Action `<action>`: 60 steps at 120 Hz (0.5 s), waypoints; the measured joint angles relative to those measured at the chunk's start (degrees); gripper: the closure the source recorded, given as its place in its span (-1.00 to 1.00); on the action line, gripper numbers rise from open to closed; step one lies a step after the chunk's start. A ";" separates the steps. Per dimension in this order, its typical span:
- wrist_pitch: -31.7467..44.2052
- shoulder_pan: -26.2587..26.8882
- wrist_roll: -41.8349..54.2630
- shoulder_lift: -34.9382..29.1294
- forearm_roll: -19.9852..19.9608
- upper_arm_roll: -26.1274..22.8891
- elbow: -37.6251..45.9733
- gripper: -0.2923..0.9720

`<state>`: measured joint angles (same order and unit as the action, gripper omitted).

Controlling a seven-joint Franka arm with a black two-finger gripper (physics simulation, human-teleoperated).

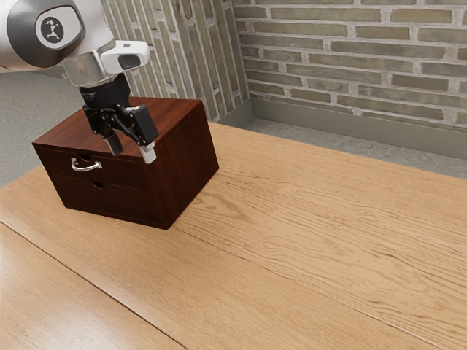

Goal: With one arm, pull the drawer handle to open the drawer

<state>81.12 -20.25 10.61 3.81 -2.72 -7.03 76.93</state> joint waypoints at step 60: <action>-3.69 4.06 4.78 -3.81 0.21 9.16 -11.87 -0.54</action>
<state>77.43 -16.19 15.39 0.00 -2.51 2.13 65.05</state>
